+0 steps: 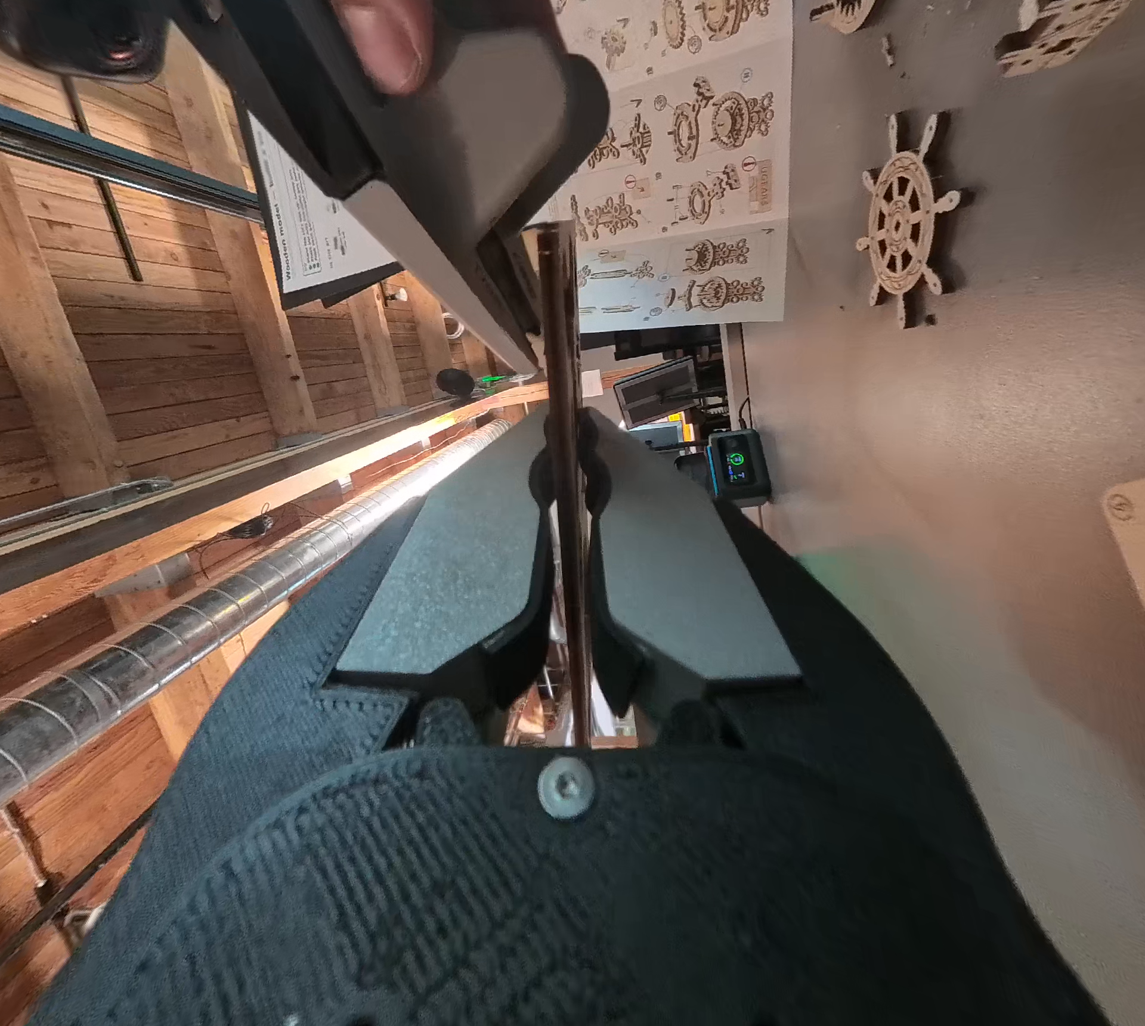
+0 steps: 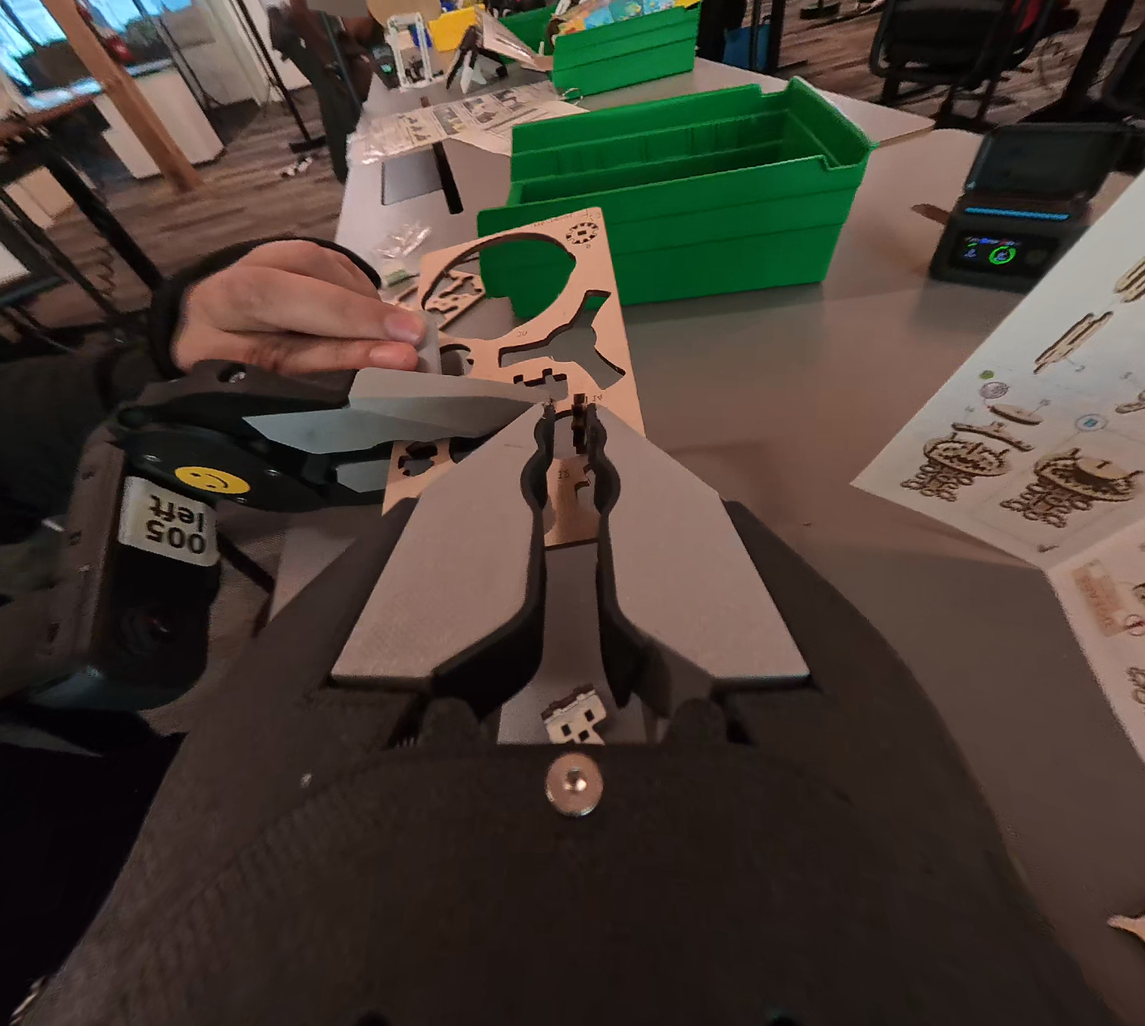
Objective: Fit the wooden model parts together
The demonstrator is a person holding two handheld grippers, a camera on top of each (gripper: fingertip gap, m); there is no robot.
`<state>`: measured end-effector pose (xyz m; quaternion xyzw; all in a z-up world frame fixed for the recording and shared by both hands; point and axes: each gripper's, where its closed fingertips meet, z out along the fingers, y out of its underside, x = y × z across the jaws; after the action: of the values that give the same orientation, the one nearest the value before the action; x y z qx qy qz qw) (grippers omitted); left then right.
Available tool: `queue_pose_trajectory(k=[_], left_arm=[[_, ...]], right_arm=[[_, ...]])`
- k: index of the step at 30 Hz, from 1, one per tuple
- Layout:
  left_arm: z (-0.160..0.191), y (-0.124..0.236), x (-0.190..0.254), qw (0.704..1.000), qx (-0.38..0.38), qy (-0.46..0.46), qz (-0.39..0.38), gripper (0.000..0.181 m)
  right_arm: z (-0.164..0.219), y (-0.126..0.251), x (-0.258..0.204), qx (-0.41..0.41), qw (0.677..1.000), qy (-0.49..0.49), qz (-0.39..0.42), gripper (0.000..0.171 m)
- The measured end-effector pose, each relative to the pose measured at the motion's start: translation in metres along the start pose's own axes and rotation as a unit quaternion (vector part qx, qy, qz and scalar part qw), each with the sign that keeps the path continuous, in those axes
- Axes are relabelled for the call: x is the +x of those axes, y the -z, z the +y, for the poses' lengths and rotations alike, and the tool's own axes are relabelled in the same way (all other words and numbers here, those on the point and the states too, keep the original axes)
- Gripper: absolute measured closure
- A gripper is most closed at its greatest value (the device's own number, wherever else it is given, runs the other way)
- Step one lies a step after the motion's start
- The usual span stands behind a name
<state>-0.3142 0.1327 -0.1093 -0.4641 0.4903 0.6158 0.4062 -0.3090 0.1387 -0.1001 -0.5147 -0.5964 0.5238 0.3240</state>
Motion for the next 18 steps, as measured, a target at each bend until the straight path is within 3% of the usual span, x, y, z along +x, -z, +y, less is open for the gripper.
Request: queue_pose_trajectory(k=[5,8,12,16,18], left_arm=[[-0.0026,0.0012,0.0,1.0,0.002,-0.016,-0.007,0.181],[-0.0019,0.0018,0.0022,1.0,0.003,-0.014,-0.008,0.181],[-0.0065,0.0051,0.0009,1.0,0.019,-0.019,-0.013,0.18],[-0.0082,0.0059,0.0031,0.999,0.021,-0.029,-0.026,0.18],[-0.0062,0.0056,0.0023,0.999,0.018,-0.019,-0.024,0.18]], right_arm=[[0.0048,-0.0035,0.0036,-0.018,0.999,0.02,0.025,0.169],[0.0052,-0.0043,0.0026,0.0,0.991,-0.118,-0.057,0.17],[0.0082,0.0023,-0.0009,0.014,0.931,-0.305,-0.201,0.168],[0.0092,0.0028,-0.0015,0.008,0.932,-0.302,-0.199,0.168],[0.0049,0.0016,-0.0024,0.01,0.956,-0.241,-0.167,0.168]])
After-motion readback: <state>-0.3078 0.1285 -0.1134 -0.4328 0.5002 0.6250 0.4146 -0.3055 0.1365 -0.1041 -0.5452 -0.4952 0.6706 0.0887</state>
